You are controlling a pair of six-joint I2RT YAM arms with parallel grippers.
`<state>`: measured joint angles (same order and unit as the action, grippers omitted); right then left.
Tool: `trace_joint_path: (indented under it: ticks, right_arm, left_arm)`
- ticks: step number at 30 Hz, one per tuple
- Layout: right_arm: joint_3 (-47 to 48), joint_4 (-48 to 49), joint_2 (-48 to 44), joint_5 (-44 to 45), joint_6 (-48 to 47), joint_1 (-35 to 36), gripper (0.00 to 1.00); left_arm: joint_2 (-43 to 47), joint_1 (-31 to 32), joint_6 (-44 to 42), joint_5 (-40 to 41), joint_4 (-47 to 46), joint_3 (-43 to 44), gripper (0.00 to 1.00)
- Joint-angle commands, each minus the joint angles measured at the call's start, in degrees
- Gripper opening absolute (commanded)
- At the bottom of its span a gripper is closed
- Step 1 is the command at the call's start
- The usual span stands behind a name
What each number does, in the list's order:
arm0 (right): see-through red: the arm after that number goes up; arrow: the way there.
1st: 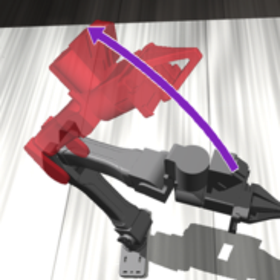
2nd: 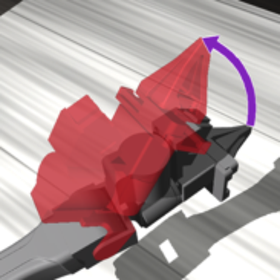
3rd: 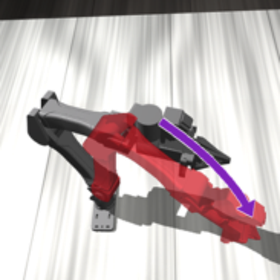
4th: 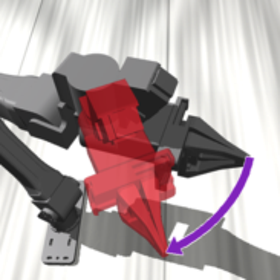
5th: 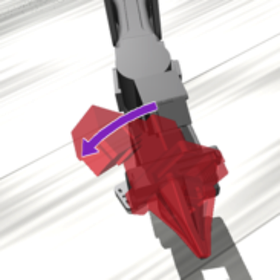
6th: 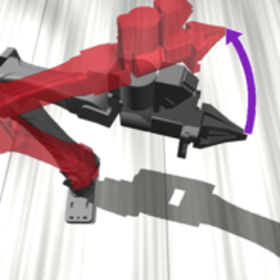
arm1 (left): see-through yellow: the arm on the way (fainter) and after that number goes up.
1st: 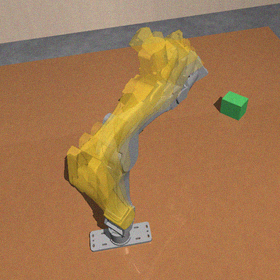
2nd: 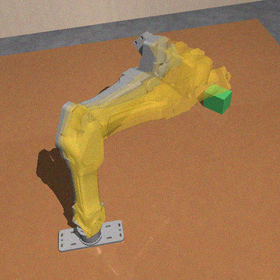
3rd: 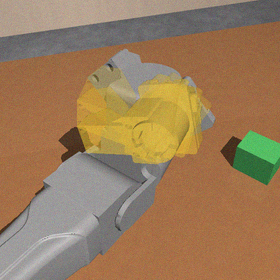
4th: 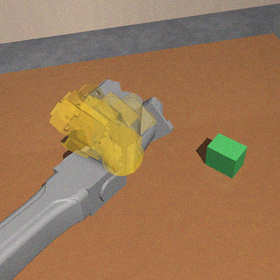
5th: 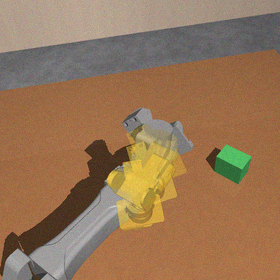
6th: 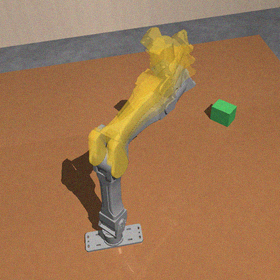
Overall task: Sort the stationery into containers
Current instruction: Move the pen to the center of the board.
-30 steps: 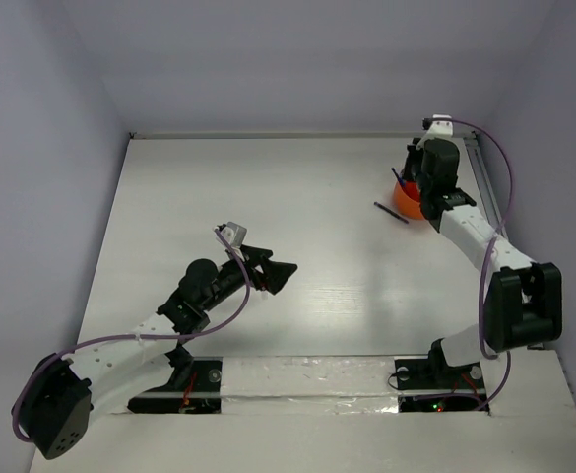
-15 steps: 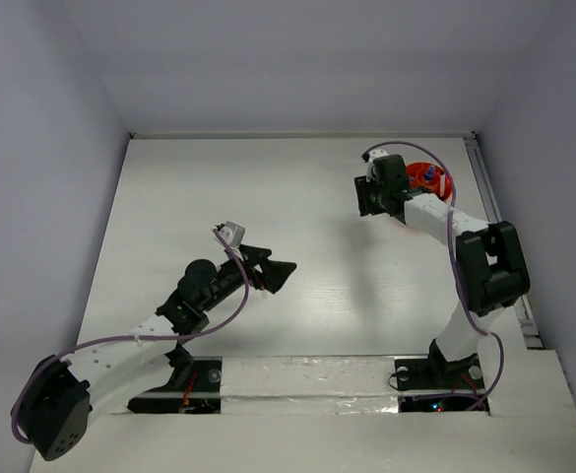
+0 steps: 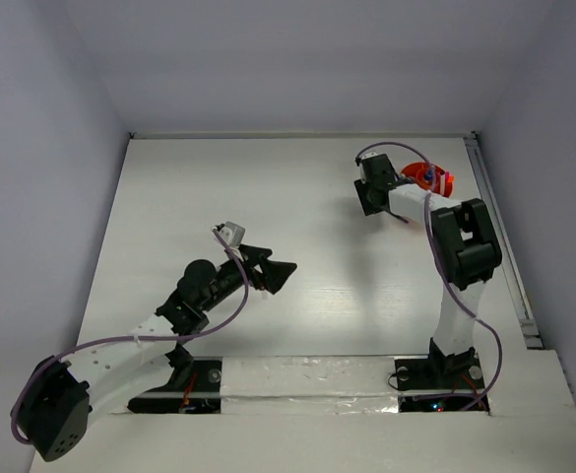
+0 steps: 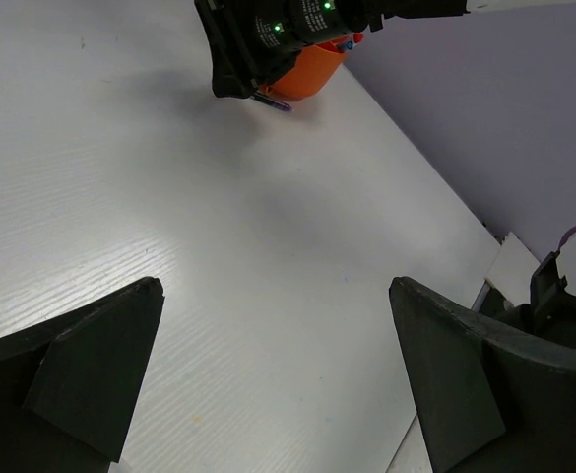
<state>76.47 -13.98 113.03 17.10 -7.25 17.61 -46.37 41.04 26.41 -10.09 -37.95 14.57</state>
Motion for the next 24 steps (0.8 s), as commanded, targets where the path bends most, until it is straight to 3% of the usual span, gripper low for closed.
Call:
trace_joint_path:
  ticks: [1,10,16,24]
  right_arm:
    - [3.3,1.9,1.1,2.3,-2.1,-0.1,0.48]
    - [4.0,2.6,2.9,1.2,-1.5,-2.0,0.48]
    - [6.1,-0.4,5.7,-6.2,1.2,-4.2,0.48]
    - [3.6,-1.8,3.6,-13.4,4.2,-4.9,0.27]
  left_arm:
    - [0.0,-0.2,0.0,-1.3,-3.7,-0.7,0.99]
    - [-0.6,-0.2,0.3,-2.0,-4.5,-0.8,0.99]
    - [-1.3,-0.2,0.4,-2.4,-4.9,-0.8,0.99]
    - [-1.9,-0.2,0.7,-2.6,-5.5,-0.7,0.99]
